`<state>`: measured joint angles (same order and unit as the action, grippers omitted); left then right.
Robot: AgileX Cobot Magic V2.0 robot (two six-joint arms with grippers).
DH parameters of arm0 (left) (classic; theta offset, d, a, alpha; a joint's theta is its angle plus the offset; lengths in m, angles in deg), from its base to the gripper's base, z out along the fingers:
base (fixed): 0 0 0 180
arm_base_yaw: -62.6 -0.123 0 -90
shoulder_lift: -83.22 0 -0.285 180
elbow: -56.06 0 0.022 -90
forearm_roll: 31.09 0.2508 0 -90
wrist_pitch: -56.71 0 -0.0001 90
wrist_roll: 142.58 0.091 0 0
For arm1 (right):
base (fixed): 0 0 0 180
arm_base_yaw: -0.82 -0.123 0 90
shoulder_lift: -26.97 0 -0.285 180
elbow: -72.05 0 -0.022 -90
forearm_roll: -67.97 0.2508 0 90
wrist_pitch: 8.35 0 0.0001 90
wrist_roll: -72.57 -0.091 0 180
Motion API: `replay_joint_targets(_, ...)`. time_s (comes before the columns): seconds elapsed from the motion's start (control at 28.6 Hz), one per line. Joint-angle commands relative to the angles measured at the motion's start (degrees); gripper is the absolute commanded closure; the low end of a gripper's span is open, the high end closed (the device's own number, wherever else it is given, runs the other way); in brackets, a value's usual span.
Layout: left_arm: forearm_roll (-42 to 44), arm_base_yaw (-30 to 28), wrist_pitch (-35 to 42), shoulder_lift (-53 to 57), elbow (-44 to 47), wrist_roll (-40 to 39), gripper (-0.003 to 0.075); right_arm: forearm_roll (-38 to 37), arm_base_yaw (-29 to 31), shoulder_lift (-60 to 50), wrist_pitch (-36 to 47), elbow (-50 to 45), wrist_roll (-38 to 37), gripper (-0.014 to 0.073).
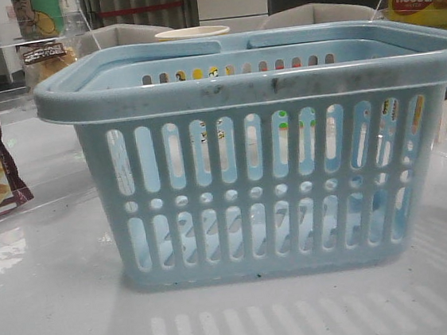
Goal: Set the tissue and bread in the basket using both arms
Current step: 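Grasp the small white-and-black tissue packet with the right gripper, then carry the tissue packet into the basket with the right gripper, release it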
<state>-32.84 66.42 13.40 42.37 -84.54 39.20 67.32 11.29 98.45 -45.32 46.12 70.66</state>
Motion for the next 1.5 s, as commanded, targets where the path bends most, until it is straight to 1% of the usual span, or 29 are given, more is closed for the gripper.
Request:
replay_joint_targets(0.0, -0.15, 0.34, 3.92, -0.49, -1.73, 0.03, 0.0193, -0.75, 0.78, 4.67, 4.2, 7.01, 0.25, 0.0095)
replay_joint_targets(0.42, -0.15, 0.34, 3.92, -0.49, -1.73, 0.03, 0.0193, -1.54, 0.78, 26.99, 3.05, 24.98, 0.42, 0.0095)
replay_joint_targets(0.59, -0.15, 0.34, 3.92, -0.49, -1.73, 0.03, 0.0193, -5.76, 0.78, 33.21, 3.06, 30.33, 0.42, 0.0097)
replay_joint_targets(0.73, -0.15, 0.34, 3.92, -0.49, -1.73, 0.03, 0.0193, -6.84, 0.78, 36.43, 3.35, 33.08, 0.42, 0.0099)
replay_joint_targets(0.77, -0.15, 0.34, 3.92, -0.49, -1.73, 0.03, 0.0193, -6.84, 0.78, 37.01, 3.54, 33.53, 0.42, 0.0118)
replay_joint_targets(0.8, -0.15, 0.34, 4.02, -0.49, -1.73, 0.03, 0.0193, -6.97, 0.78, 37.34, 3.76, 33.76, 0.42, 0.0144)
replay_joint_targets(0.98, -0.15, 0.34, 4.02, -0.49, -1.73, 0.03, 0.0193, -6.96, 0.78, 37.83, 4.45, 33.98, 0.42, 0.0385)
replay_joint_targets(1.05, -0.15, 0.34, 4.13, -0.49, -1.73, 0.03, 0.0193, -6.91, 0.59, 37.23, 3.79, 34.3, 0.42, 0.0436)
replay_joint_targets(1.12, -0.15, 0.34, 4.13, -0.49, -1.73, 0.03, 0.0193, -6.43, 0.21, 36.14, 2.59, 34.88, 0.42, 0.0453)
replay_joint_targets(1.26, -0.15, 0.34, 4.13, -0.49, -1.73, 0.03, 0.0193, -6.08, -1.8, 31.32, 0.03, 35.05, 0.42, 0.0452)
replay_joint_targets(1.36, -0.15, 0.34, 4.13, -0.49, -1.73, 0.03, 0.0193, -6.08, -4.7, 26.35, -2.73, 35.05, 0.42, 0.0452)
replay_joint_targets(1.47, -0.15, 0.34, 4.13, -0.49, -1.73, 0.03, 0.0193, -5.63, -9.23, 21.34, -6.07, 35.05, 0.42, 0.0452)
